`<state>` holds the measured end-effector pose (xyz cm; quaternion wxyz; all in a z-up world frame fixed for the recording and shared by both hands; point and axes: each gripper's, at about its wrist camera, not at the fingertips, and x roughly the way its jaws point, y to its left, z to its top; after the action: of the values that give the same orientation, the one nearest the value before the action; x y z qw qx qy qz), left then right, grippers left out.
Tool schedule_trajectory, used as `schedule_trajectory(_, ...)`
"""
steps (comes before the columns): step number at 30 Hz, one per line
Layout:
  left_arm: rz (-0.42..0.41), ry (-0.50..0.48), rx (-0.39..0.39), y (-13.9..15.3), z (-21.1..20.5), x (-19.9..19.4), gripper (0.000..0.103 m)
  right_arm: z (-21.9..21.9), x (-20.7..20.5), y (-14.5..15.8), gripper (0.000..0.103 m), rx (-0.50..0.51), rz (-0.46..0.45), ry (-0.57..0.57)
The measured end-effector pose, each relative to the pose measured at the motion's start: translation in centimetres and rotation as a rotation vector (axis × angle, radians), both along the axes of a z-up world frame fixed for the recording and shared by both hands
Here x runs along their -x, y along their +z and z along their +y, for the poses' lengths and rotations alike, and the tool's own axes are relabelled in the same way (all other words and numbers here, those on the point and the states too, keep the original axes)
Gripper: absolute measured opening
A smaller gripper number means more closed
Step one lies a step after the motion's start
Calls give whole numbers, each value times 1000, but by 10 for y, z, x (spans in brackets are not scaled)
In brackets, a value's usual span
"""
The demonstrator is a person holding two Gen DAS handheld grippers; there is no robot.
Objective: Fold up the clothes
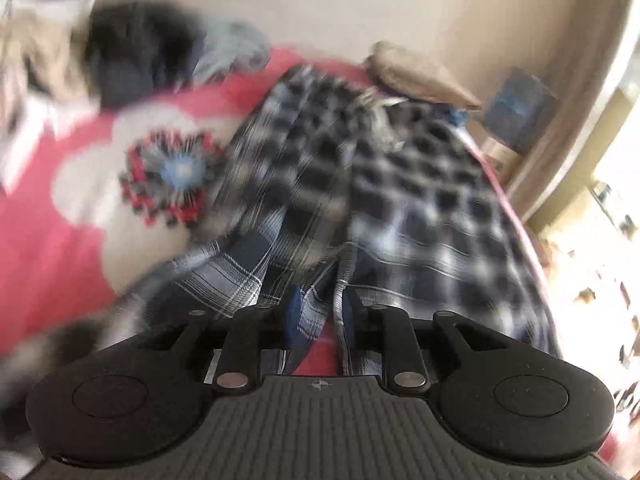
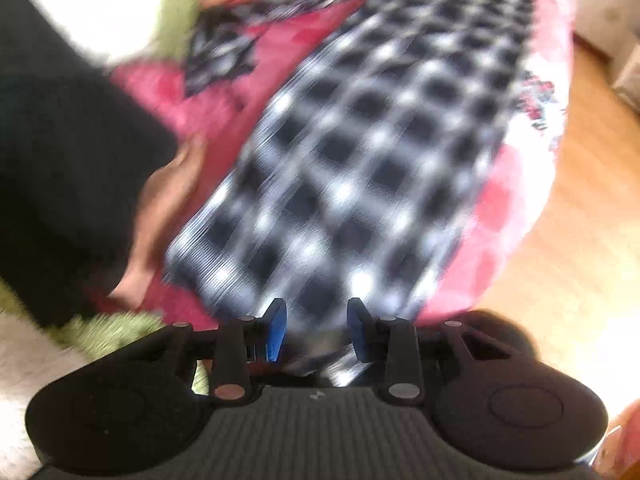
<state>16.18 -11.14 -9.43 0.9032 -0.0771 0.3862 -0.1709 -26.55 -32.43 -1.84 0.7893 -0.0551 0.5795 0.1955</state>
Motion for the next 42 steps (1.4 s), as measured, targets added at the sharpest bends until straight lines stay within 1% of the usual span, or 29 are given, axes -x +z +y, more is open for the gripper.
schedule_trajectory(2, -37, -96, -33, 16, -2, 22, 24, -13, -8, 1, 36, 14, -45, -50)
schedule_trajectory(5, -41, -318, -116, 32, -15, 70, 27, -21, -26, -6, 36, 61, -94, -81)
schedule_trajectory(7, -19, -496, -176, 34, -28, 107, 27, -20, -39, -13, 36, 59, -121, -76)
schedule_trajectory(10, 41, -737, -223, 25, -46, 163, 28, -16, -57, -30, 36, 18, -138, -52)
schedule_trajectory(11, 63, -802, -229, 20, -49, 179, 28, -13, -60, -36, 36, 14, -135, -35)
schedule_trajectory(12, 81, -861, -236, 14, -51, 196, 28, -11, -61, -45, 36, 22, -118, -15)
schedule_trajectory(14, 93, -972, -249, 4, -54, 226, 28, -12, -55, -63, 36, 37, -33, -9)
schedule_trajectory(15, 85, -1015, -261, 0, -54, 239, 28, -13, -51, -72, 34, 43, 17, -10)
schedule_trajectory(16, 77, -1053, -278, -5, -54, 251, 28, -16, -42, -82, 34, 44, 93, -26)
schedule_trajectory(17, 78, -1077, -288, -8, -55, 259, 28, -20, -32, -91, 33, 48, 164, -39)
schedule_trajectory(18, 85, -1096, -295, -10, -55, 265, 28, -21, -20, -94, 33, 62, 202, -41)
schedule_trajectory(19, 91, -1114, -300, -13, -55, 270, 28, -21, -9, -91, 34, 77, 191, -39)
schedule_trajectory(21, 100, -1134, -300, -14, -55, 276, 28, -24, 5, -71, 33, 82, 167, -51)
schedule_trajectory(23, 113, -1174, -316, -14, -57, 282, 28, -32, 6, -51, 33, 49, 120, -114)
schedule_trajectory(24, 113, -1205, -337, -14, -58, 288, 28, -34, 4, -41, 33, 37, 83, -131)
schedule_trajectory(27, 83, -1311, -412, -16, -57, 310, 28, -29, -4, -34, 33, 34, 26, -152)
schedule_trajectory(29, 66, -1390, -454, -19, -51, 323, 28, -21, -4, -41, 33, 15, 29, -127)
schedule_trajectory(30, 55, -1433, -477, -20, -47, 329, 28, -15, 0, -49, 33, 21, 53, -115)
schedule_trajectory(31, 44, -1473, -500, -22, -43, 335, 28, -11, 5, -61, 33, 32, 104, -111)
schedule_trajectory(33, 19, -1528, -544, -24, -39, 345, 28, -7, 18, -84, 32, 48, 242, -90)
schedule_trajectory(34, 5, -1540, -560, -24, -37, 347, 28, -6, 25, -85, 32, 68, 257, -78)
schedule_trajectory(36, -4, -1490, -555, -21, -34, 338, 28, -3, 38, -83, 32, 102, 273, -60)
schedule_trajectory(38, 10, -1394, -532, -15, -33, 322, 28, -4, 36, -59, 32, 92, 177, -70)
schedule_trajectory(40, 31, -1316, -513, -11, -30, 309, 28, -2, 26, -37, 32, 68, 43, -59)
schedule_trajectory(41, 41, -1283, -505, -10, -28, 304, 28, 0, 22, -27, 32, 57, -21, -48)
schedule_trajectory(42, 51, -1253, -502, -9, -27, 299, 28, 9, 19, -23, 32, 48, -68, -14)
